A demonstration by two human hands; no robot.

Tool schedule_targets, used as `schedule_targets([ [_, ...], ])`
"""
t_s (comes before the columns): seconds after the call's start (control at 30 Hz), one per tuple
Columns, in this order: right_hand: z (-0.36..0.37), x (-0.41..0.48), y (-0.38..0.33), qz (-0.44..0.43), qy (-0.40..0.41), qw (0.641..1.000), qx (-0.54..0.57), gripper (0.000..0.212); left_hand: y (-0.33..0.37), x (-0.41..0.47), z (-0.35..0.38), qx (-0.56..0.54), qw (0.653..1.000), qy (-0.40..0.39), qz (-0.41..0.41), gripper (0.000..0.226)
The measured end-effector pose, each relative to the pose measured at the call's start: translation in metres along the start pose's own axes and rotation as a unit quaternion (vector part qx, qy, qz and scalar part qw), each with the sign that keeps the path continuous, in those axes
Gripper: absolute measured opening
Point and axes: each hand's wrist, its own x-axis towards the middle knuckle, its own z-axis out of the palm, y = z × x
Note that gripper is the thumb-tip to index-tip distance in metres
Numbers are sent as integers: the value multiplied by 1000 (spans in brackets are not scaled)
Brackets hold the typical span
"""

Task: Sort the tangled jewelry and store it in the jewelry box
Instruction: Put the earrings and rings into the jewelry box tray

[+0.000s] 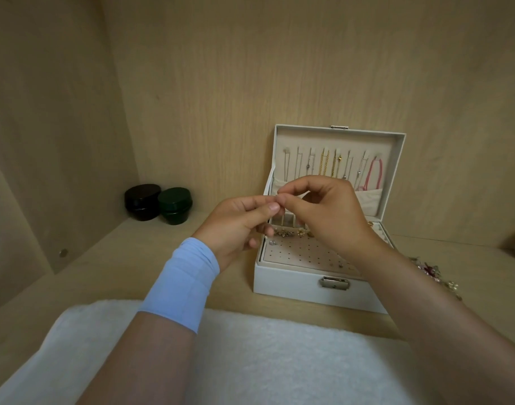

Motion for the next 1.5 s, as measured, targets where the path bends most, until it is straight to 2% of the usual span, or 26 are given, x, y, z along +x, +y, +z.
schedule_targets([
  [0.1, -4, 3, -1, 24, -7, 999, -21, 12, 3, -2, 1, 109, 992, 43, 53, 11],
  [0.2, -7, 4, -3, 17, -27, 995, -95, 4, 5, -3, 1, 170, 975, 74, 120, 10],
  [0.3, -6, 3, -8, 34, -60, 992, -107, 2, 3, -5, 0, 270, 946, 90, 159, 13],
  [0.4, -5, 3, -6, 65, -72, 992, -82, 4, -2, -4, -2, 278, 940, 101, 170, 5],
  [0.53, -6, 2, 5, 70, -58, 991, -103, 7, -6, -3, -6, 268, 949, 80, 144, 9],
  [0.7, 5, -10, 14, 12, -127, 952, -280, 8, -16, -1, -20, 381, 921, 36, 70, 17],
  [1.0, 19, -19, 15, -82, -102, 907, -401, 4, -23, 3, -20, 323, 946, 21, 26, 20],
  [1.1, 17, -19, 14, -94, -122, 900, -407, 4, -23, 4, -20, 320, 947, 21, 26, 18],
  [1.23, 10, -16, 13, -81, -195, 904, -372, 8, -23, 2, -19, 332, 942, 18, 38, 20],
  [1.5, 1, -13, 11, -21, -184, 933, -309, 13, -17, -4, -15, 410, 910, 12, 59, 20],
])
